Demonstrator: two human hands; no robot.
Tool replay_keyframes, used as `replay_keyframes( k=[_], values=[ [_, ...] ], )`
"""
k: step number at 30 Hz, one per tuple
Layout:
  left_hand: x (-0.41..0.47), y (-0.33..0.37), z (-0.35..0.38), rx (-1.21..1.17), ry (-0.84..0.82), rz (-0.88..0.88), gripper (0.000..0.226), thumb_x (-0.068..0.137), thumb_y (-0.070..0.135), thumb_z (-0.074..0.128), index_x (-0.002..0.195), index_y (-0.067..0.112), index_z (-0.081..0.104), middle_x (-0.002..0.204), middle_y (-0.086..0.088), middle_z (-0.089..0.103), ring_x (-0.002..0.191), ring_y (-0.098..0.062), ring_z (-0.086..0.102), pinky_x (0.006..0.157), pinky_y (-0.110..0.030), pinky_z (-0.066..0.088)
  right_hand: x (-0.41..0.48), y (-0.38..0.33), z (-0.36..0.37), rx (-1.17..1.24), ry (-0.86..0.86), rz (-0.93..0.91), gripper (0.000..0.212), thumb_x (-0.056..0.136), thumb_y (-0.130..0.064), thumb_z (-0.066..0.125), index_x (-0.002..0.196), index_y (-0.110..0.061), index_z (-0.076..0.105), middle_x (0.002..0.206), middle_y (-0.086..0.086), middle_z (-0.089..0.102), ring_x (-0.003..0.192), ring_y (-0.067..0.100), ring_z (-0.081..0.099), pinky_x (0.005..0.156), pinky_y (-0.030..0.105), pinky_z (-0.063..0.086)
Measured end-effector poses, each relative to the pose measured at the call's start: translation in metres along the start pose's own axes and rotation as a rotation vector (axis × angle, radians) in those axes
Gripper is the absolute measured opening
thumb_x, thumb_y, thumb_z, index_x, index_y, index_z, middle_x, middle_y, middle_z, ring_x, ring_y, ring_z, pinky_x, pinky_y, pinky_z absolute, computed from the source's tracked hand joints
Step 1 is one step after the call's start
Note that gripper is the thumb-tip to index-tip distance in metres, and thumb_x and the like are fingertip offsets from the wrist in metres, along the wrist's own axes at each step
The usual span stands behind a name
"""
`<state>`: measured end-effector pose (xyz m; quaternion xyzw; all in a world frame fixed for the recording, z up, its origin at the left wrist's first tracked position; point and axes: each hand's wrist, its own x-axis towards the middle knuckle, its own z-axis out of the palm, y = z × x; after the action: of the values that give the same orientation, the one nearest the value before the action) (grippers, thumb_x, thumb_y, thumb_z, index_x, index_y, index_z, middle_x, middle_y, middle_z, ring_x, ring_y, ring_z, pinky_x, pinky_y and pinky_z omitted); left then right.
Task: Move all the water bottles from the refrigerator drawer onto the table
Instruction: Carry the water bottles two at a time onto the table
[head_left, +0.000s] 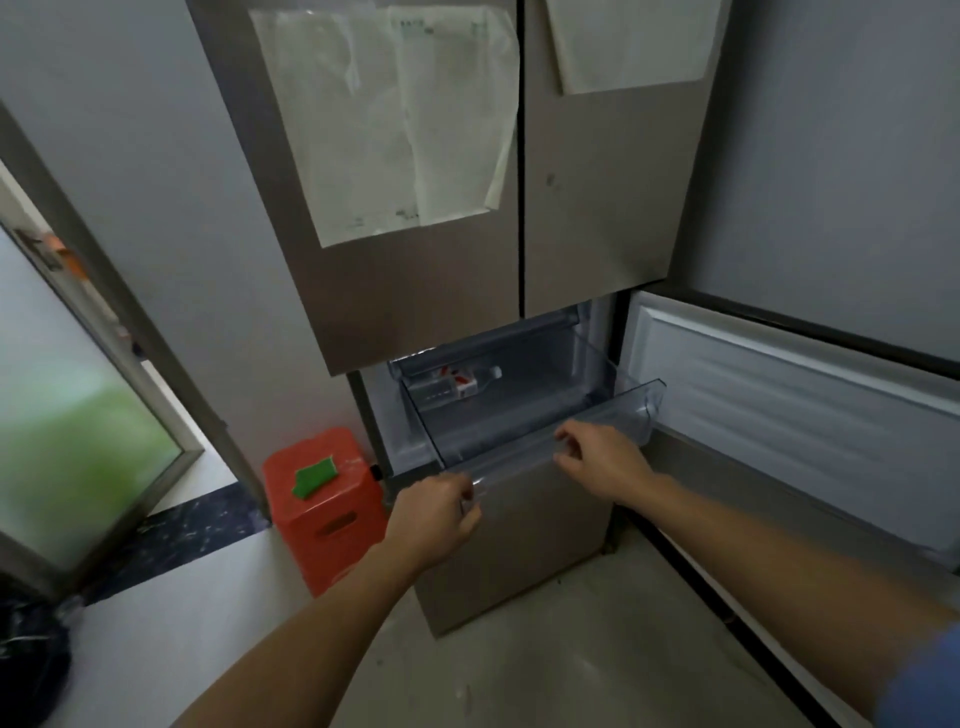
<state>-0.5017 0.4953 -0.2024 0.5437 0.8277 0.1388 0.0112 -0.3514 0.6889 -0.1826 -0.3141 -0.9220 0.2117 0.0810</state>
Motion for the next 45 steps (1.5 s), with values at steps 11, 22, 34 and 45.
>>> replay_keyframes(
  k=[11,22,34,45],
  values=[
    [0.116,-0.046,0.041,-0.056,-0.003,-0.176,0.023,0.092,0.041,0.051,0.095,0.019,0.059,0.095,-0.001,0.066,0.088,-0.02,0.062,0.074,-0.035,0.053,0.167,0.019,0.032,-0.089,-0.124,-0.077,0.038,0.092,-0.031,0.058,0.127,-0.017,0.055,0.117,0.005,0.062,0.103,0.022,0.059,0.084,0.034,0.049],
    [0.142,-0.046,0.088,-0.049,-0.018,-0.6,0.03,0.091,0.044,0.047,0.096,0.018,0.061,0.095,-0.008,0.068,0.092,-0.03,0.065,0.075,-0.036,0.05,0.3,0.052,0.099,-0.148,-0.375,-0.068,0.05,0.092,-0.026,0.059,0.135,-0.007,0.043,0.131,0.018,0.053,0.111,0.035,0.057,0.082,0.033,0.044],
    [0.146,-0.045,0.113,-0.071,0.246,-0.77,0.024,0.088,0.043,0.055,0.09,0.021,0.064,0.069,-0.002,0.067,0.074,-0.025,0.062,0.06,-0.03,0.04,0.403,0.09,0.186,0.11,-0.195,-0.087,0.063,0.09,-0.023,0.064,0.144,-0.008,0.037,0.143,0.022,0.043,0.124,0.04,0.049,0.099,0.043,0.043],
    [0.144,-0.042,0.111,-0.052,0.192,-0.763,0.02,0.089,0.039,0.052,0.088,0.022,0.062,0.071,0.001,0.062,0.072,-0.023,0.06,0.06,-0.031,0.043,0.323,0.075,0.157,-0.103,-0.57,-0.213,0.045,0.079,-0.04,0.073,0.114,-0.014,0.065,0.116,0.01,0.067,0.096,0.027,0.064,0.075,0.027,0.047]
  ],
)
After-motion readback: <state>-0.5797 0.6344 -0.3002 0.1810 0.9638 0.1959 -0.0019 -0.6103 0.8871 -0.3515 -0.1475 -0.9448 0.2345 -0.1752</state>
